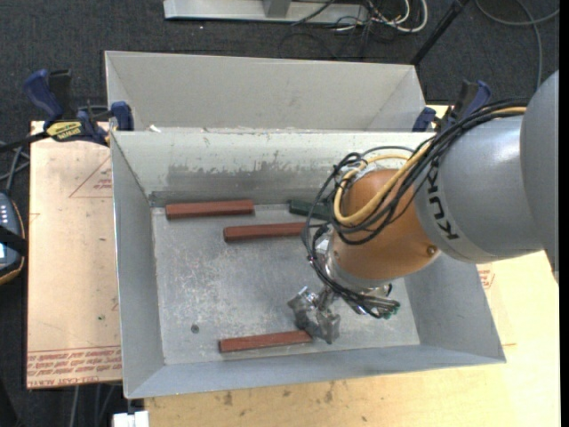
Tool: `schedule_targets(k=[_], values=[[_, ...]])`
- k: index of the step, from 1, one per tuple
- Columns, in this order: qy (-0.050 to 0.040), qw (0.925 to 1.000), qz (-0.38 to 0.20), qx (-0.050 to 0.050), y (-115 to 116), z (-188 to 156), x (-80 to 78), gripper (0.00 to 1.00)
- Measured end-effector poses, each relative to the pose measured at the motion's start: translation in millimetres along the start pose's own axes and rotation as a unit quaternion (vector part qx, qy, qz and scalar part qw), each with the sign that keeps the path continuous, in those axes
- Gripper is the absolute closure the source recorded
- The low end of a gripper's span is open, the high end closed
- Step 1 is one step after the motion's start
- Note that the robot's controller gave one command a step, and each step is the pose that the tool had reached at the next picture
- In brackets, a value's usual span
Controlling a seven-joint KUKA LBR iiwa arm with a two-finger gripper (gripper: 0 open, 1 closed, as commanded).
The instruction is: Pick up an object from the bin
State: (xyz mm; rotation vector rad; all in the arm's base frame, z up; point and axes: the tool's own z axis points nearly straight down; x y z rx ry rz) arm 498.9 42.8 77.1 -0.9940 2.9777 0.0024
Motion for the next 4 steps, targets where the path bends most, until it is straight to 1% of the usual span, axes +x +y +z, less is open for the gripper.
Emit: schedule_targets(k=[1,2,3,4], values=[[0.0011,0.9999,-0.016,0.000,-1,-1,-8.1,1.00],[0.0005,0.9999,-0.011,0.000,1,-22,-19.8,1.00],[0.0009,0.9989,-0.047,-0.001,30,-14,-19.5,0.00],[0.0009,0.9989,-0.047,0.000,30,-15,-19.6,0.00]])
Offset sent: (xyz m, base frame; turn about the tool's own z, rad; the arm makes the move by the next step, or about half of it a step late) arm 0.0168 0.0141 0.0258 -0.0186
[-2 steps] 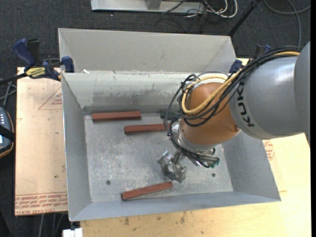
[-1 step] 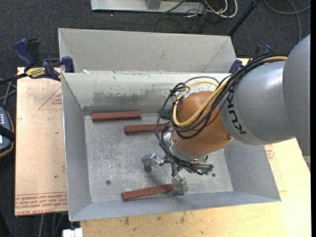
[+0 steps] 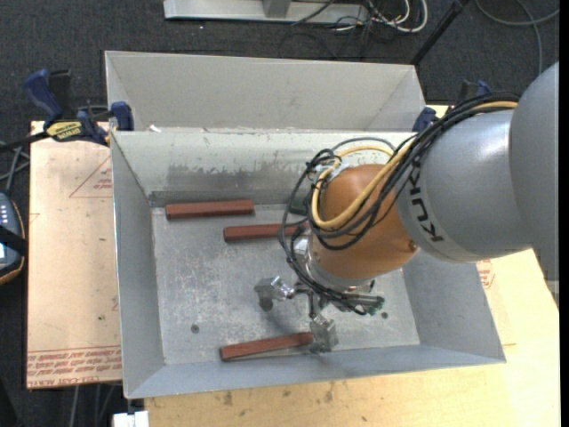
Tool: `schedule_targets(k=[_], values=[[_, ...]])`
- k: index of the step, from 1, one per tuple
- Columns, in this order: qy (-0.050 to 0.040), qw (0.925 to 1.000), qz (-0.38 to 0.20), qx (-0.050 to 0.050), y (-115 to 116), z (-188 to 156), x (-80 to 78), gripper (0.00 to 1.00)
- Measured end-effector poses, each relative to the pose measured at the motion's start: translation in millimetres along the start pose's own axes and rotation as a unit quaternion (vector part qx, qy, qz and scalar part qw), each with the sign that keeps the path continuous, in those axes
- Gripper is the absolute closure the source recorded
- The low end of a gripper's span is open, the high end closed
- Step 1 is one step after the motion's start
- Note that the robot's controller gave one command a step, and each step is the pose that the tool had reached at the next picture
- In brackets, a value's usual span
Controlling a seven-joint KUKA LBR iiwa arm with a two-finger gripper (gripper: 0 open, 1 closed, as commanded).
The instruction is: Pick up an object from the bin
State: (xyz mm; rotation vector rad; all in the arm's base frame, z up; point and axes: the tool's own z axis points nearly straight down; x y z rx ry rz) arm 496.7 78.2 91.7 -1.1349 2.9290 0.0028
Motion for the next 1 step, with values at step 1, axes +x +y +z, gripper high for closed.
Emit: schedule_targets(k=[1], values=[[0.0017,0.9968,-0.080,-0.001,8.7,-19.0,-0.2,0.00]])
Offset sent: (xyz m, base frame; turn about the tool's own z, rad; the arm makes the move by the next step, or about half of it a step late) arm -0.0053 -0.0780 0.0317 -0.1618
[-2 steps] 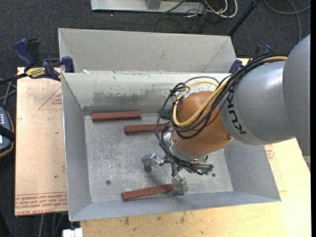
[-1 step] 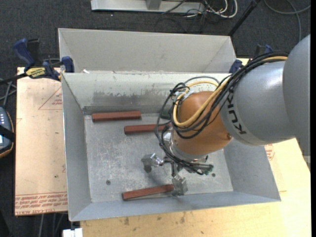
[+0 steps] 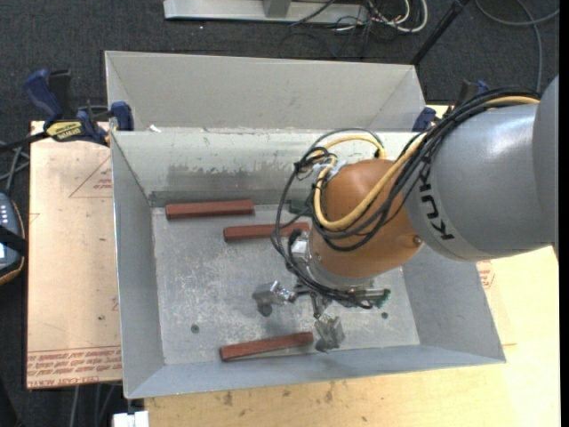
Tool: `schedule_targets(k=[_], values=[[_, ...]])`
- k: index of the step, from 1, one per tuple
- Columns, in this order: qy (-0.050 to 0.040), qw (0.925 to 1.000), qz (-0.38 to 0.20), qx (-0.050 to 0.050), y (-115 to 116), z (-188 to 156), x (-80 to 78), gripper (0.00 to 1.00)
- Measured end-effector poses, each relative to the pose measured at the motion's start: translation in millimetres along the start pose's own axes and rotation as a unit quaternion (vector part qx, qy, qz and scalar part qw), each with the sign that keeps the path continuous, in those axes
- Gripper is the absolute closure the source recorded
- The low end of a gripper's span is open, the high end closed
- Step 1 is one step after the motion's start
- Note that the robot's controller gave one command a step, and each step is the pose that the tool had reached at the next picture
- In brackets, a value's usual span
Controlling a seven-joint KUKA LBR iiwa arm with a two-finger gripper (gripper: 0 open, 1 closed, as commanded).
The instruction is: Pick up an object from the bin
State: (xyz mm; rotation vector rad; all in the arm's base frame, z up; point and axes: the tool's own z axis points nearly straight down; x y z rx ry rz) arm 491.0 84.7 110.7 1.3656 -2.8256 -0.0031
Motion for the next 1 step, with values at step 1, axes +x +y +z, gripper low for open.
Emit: schedule_targets(k=[1], values=[[-0.0026,0.9970,-0.077,0.001,-22.5,-10.4,26.8,0.00]])
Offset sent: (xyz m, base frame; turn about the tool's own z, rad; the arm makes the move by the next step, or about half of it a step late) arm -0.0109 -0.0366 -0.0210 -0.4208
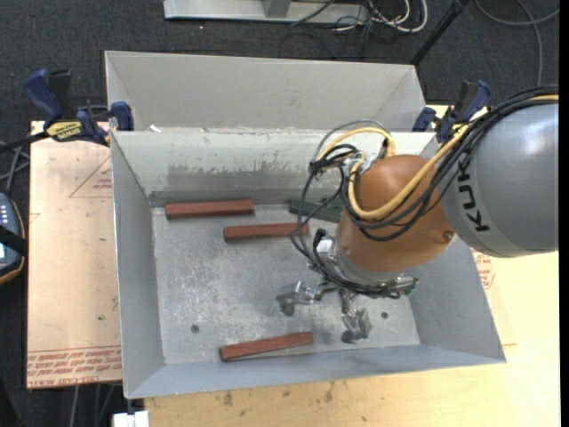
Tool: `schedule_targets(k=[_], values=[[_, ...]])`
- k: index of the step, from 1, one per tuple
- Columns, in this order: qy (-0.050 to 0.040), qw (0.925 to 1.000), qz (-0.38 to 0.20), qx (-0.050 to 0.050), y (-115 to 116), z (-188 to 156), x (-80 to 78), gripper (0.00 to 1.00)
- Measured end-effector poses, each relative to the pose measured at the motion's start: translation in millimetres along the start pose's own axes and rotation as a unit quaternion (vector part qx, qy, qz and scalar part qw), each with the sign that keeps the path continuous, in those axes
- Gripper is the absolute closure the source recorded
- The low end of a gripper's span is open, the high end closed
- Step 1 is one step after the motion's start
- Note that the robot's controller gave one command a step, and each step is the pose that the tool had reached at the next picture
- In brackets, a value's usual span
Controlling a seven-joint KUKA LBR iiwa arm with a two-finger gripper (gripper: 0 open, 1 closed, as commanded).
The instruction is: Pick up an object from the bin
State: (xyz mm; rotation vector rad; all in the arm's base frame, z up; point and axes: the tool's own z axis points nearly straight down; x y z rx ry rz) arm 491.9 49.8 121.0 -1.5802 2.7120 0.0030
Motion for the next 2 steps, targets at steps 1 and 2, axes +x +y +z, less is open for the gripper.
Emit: schedule_targets(k=[1,2], values=[[0.0018,0.9971,0.077,0.000,-3,11,14.1,0.00],[-0.0042,0.9995,-0.032,0.004,29,39,-50.7,1.00]])
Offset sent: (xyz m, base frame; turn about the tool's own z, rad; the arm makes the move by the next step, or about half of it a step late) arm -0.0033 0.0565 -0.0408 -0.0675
